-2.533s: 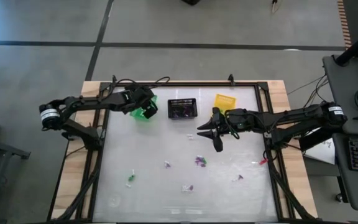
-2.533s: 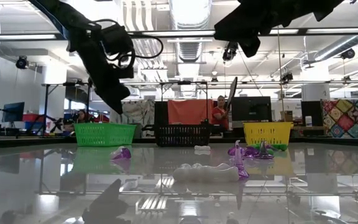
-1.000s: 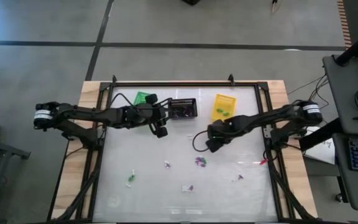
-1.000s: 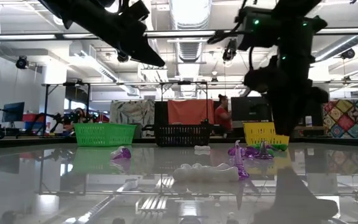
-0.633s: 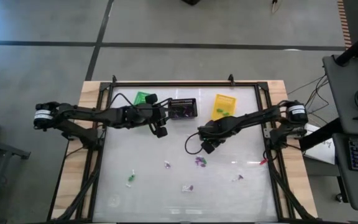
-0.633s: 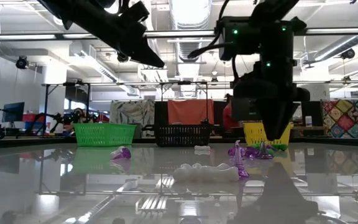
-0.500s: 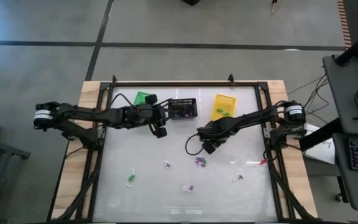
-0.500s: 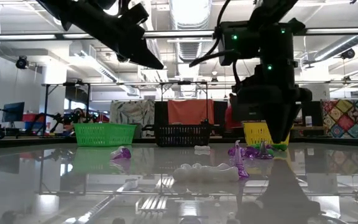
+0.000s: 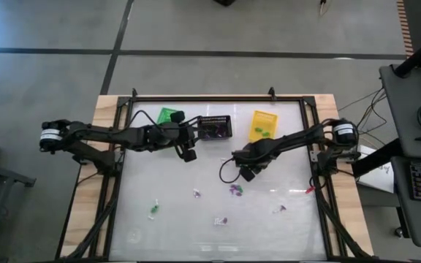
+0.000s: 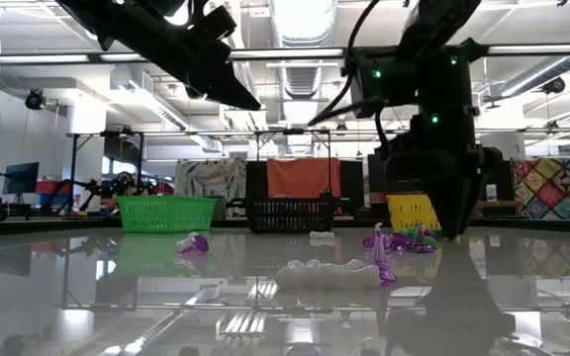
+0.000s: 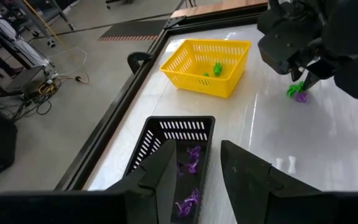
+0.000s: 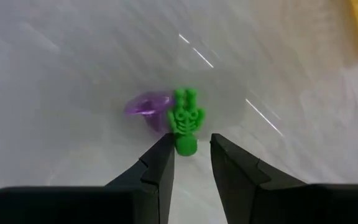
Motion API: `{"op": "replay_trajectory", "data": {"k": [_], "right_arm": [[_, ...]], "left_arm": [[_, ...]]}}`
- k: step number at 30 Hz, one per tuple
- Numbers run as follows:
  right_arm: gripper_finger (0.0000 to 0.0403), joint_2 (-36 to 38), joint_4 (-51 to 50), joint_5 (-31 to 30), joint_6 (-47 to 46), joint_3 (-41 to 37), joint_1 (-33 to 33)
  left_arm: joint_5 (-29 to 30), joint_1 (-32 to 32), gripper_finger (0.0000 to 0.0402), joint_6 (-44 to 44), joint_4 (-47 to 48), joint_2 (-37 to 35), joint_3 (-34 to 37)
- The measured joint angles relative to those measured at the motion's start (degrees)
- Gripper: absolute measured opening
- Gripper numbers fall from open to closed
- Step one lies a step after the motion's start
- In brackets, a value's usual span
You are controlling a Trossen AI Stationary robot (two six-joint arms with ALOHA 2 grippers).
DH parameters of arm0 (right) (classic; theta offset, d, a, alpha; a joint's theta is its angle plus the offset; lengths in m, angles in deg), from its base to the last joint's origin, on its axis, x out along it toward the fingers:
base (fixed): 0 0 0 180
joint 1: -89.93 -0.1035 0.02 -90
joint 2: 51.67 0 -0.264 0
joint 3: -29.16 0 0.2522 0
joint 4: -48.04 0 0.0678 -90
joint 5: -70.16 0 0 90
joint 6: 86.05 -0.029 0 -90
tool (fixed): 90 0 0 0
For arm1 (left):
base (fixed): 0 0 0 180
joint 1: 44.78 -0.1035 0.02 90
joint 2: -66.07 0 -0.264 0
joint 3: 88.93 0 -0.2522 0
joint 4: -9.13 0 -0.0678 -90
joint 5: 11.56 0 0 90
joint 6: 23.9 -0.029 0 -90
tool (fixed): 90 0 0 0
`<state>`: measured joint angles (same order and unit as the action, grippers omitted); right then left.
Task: Sort Halloween decoration
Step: Put the green skeleton toy into the yellow basket
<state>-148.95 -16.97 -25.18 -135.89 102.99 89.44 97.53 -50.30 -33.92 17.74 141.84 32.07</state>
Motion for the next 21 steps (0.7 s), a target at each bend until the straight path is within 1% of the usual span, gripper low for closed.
{"op": "replay_trajectory", "data": {"k": [18, 21], "right_arm": [[0.0090, -0.73, 0.60, -0.61, 0.92, -0.33, -0.02], [0.0075, -0.73, 0.81, -0.49, 0.83, -0.35, -0.02]], "left_arm": [[0.00, 0.00, 0.0109, 0.01, -0.20, 0.00, 0.00], [0.00, 0.00, 0.0109, 0.01, -0.23, 0.00, 0.00]]}}
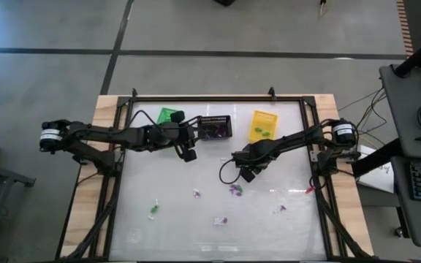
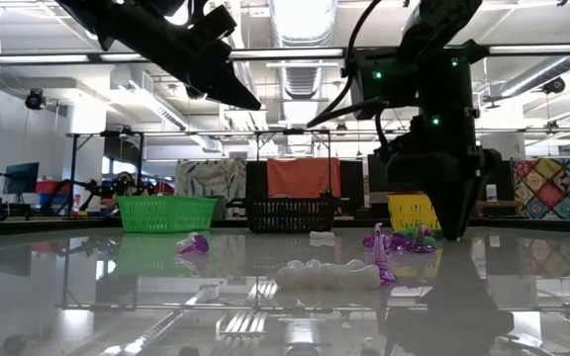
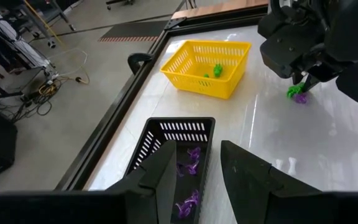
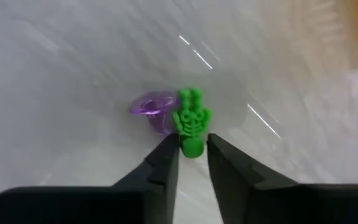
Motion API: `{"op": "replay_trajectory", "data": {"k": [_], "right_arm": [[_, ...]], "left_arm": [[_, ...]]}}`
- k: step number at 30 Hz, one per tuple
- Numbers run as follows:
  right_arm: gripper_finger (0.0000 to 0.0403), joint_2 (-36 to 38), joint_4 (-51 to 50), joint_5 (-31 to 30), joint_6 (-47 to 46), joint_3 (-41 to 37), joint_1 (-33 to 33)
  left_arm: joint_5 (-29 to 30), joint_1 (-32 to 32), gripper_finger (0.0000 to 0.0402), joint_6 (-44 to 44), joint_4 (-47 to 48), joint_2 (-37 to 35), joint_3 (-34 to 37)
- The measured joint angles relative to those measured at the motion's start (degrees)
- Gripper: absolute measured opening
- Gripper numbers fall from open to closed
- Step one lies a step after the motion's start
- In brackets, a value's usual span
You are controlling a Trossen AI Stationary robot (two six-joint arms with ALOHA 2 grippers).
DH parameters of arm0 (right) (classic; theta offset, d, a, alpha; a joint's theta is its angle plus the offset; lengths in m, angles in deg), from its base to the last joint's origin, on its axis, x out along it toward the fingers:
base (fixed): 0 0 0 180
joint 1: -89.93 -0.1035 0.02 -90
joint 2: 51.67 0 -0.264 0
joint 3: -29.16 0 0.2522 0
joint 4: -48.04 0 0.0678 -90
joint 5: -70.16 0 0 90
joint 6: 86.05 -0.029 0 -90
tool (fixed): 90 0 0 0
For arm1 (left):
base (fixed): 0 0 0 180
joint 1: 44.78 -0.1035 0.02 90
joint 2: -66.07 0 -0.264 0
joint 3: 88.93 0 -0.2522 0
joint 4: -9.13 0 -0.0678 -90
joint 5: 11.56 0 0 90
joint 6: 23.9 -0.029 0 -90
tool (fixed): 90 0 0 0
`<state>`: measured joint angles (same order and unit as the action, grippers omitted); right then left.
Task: Sort Halloween decoration
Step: Put the green skeleton toy into the yellow basket
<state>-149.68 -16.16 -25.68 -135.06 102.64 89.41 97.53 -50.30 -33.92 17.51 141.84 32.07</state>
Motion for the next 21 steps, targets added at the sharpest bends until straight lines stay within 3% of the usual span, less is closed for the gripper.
{"op": "replay_trajectory", "data": {"k": [4, 12, 21], "right_arm": [[0.0022, 0.06, 0.03, 0.12, 0.07, 0.00, 0.00], [0.0015, 1.66, -2.45, 0.02, 0.02, -0.15, 0.04], [0.0013, 13.25, -4.66, 0.99, 2.07, -0.18, -0.66]], "left_arm": [[0.00, 0.00, 0.0109, 0.00, -0.14, 0.00, 0.00], [0.00, 0.00, 0.0109, 0.00, -0.16, 0.00, 0.00], [-0.02, 0.00, 0.0109, 0.00, -0.20, 0.00, 0.00]]}}
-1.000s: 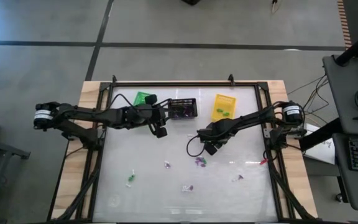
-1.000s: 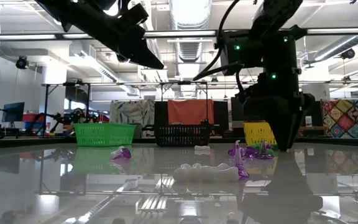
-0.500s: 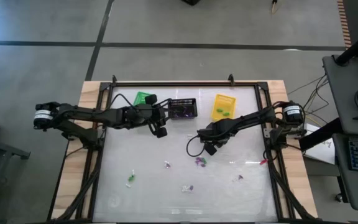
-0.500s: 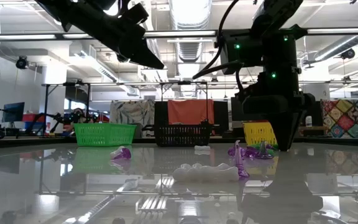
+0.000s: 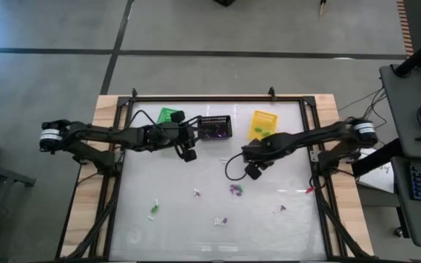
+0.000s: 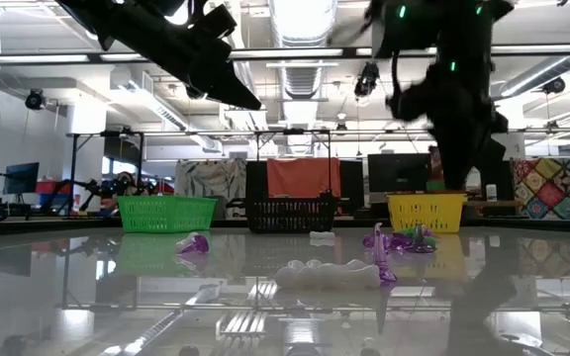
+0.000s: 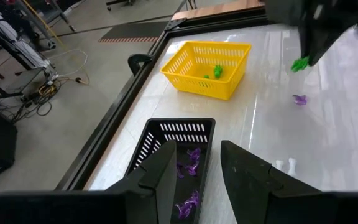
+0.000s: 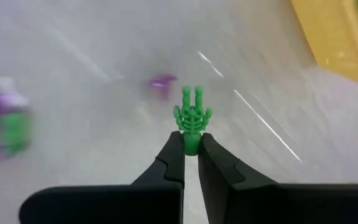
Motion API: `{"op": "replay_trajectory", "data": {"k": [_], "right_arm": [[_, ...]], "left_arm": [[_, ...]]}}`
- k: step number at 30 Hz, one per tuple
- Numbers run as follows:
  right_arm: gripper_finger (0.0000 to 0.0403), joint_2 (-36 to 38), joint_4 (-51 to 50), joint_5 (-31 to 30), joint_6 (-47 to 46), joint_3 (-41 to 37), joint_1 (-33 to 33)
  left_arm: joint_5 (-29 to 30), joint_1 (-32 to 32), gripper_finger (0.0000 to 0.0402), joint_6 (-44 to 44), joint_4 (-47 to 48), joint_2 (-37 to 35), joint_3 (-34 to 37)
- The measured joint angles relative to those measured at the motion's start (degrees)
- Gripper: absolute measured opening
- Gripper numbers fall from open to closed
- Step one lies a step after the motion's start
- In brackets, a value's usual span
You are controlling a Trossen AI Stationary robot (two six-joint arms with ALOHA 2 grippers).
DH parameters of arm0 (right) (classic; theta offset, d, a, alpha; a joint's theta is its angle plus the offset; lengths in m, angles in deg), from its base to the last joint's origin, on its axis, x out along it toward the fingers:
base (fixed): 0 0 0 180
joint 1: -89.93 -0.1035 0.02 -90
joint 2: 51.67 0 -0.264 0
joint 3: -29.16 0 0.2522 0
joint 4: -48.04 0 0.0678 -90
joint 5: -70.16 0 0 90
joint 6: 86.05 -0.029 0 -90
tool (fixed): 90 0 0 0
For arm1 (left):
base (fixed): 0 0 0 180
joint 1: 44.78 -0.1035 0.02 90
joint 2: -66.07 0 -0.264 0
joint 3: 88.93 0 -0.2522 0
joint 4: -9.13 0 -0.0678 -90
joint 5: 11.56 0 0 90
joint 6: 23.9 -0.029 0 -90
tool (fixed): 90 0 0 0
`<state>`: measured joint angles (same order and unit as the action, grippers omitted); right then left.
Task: Sort Halloween decoration
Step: Put the green skeleton toy into the yellow basket, then put the white bone toy into the green basket
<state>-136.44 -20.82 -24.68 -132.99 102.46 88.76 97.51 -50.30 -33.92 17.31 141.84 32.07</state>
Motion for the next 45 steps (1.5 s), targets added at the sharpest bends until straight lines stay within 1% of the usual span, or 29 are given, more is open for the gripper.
{"op": "replay_trajectory", "data": {"k": [2, 4, 7, 10, 14, 19, 25, 31, 34, 39, 45], "right_arm": [[0.0013, 3.73, 0.30, -0.16, 0.69, 0.05, -0.07], [0.0013, 7.33, 0.90, -2.49, 1.22, 0.05, 0.00], [0.0013, 12.01, 1.49, -8.85, 1.22, 0.06, 1.09], [0.0013, 14.70, 1.37, -14.12, 0.46, 0.04, 3.59], [0.0013, 14.71, 1.36, -19.40, 0.12, -0.33, 8.31], [0.0013, 11.53, 1.41, -25.26, 3.53, -1.03, 14.64], [0.0035, 6.74, 1.66, -25.75, 7.36, -1.44, 19.62], [0.0058, 3.39, 1.80, -25.77, 7.98, -1.44, 20.72], [0.0066, 3.30, 1.83, -25.77, 8.07, -1.44, 20.72], [0.0067, 4.60, 1.85, -24.69, 8.53, -1.44, 20.72], [0.0068, 6.56, 1.87, -25.11, 8.14, -1.42, 20.66]], "left_arm": [[-0.04, 0.00, 0.0109, 0.00, 0.00, 0.00, 0.00], [-0.06, 0.00, 0.0109, 0.00, -0.25, 0.00, 0.00], [-0.09, 0.00, 0.0109, 0.00, -1.19, 0.00, 0.00], [-0.14, 0.00, 0.0109, -0.01, -2.48, 0.00, 0.00], [-0.16, 0.00, 0.0109, -0.13, -3.20, 0.00, 0.00], [-0.19, 0.03, 0.0109, -0.01, -3.37, 0.00, 0.00], [-1.38, 0.09, 0.0109, 0.63, -3.39, 0.00, 0.00], [-1.73, 0.09, 0.0109, 1.08, -3.39, 0.00, 0.00], [-1.75, 0.09, 0.0109, 1.09, -3.39, 0.00, 0.00], [-3.63, 0.09, 0.0109, 1.71, -3.38, 0.00, 0.00], [-3.97, 0.13, 0.0109, 2.90, -3.36, 0.00, 0.07]]}}
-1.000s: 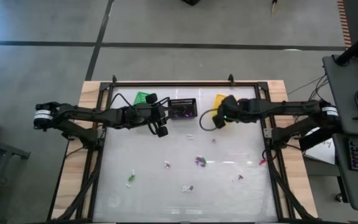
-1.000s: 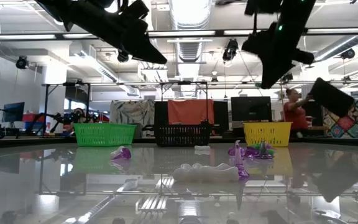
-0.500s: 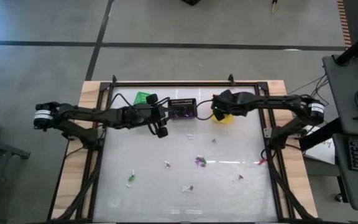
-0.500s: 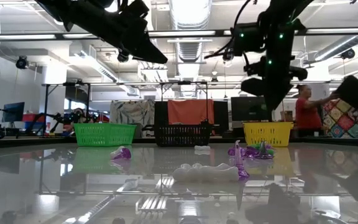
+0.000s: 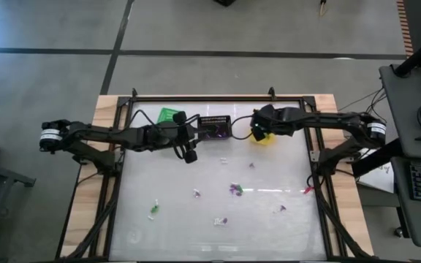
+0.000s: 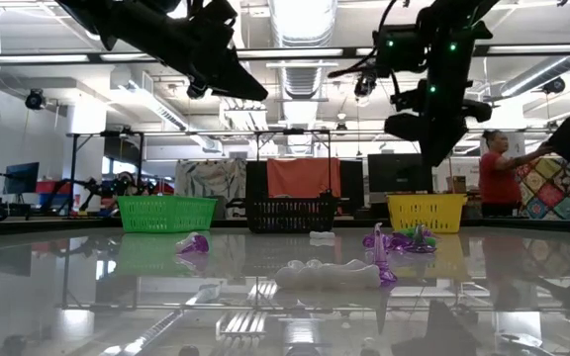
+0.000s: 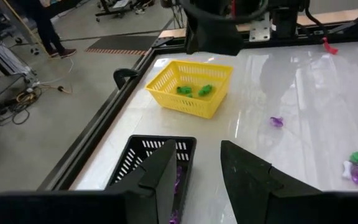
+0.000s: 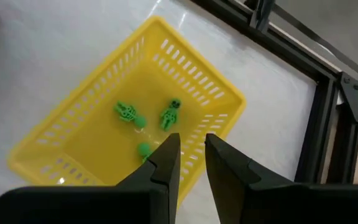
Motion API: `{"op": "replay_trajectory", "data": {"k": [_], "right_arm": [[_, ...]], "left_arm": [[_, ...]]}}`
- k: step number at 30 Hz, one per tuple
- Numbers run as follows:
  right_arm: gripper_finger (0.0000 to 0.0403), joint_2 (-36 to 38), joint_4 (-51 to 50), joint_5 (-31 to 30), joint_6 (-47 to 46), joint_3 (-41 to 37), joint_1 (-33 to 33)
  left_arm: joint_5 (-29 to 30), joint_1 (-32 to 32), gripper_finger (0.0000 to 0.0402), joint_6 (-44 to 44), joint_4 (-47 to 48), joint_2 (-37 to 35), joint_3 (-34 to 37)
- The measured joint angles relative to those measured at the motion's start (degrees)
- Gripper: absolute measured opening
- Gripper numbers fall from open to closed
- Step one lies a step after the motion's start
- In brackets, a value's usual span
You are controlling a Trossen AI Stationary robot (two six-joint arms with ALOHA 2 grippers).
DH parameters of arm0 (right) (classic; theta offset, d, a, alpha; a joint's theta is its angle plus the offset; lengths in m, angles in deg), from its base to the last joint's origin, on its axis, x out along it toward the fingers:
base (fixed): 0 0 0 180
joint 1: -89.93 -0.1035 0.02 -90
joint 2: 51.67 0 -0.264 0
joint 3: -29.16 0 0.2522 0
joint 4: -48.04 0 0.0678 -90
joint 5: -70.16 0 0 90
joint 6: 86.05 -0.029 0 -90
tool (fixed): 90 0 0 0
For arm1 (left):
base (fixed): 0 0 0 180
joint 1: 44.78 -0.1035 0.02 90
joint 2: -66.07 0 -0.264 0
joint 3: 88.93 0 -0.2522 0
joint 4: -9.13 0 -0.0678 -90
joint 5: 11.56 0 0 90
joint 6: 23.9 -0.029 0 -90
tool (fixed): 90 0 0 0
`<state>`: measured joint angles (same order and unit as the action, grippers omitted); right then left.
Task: Sort Halloween decoration
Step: Put the white bone toy into the green basket
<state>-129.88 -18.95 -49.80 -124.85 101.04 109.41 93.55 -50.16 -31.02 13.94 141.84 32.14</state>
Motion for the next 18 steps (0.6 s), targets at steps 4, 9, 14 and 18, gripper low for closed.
{"op": "replay_trajectory", "data": {"k": [4, 9, 14, 18], "right_arm": [[0.0068, 2.18, 0.14, 1.14, -0.18, 0.00, -1.50], [0.0068, 5.73, 2.17, 1.27, -0.08, 0.00, -5.77], [0.0068, 8.12, 7.08, -1.75, 0.92, -0.65, -12.47], [0.0068, 8.47, 10.93, -4.14, 1.38, -0.74, -17.61]], "left_arm": [[-4.42, 0.04, 0.0109, 1.10, -0.22, 0.00, 0.34], [-5.70, 0.21, 0.0109, 4.11, -1.00, 0.05, 1.41], [-6.58, 1.87, 0.0109, 5.96, -5.21, 3.51, 1.91], [-8.49, 4.03, 0.0103, 6.19, -10.99, 8.91, 1.92]]}}
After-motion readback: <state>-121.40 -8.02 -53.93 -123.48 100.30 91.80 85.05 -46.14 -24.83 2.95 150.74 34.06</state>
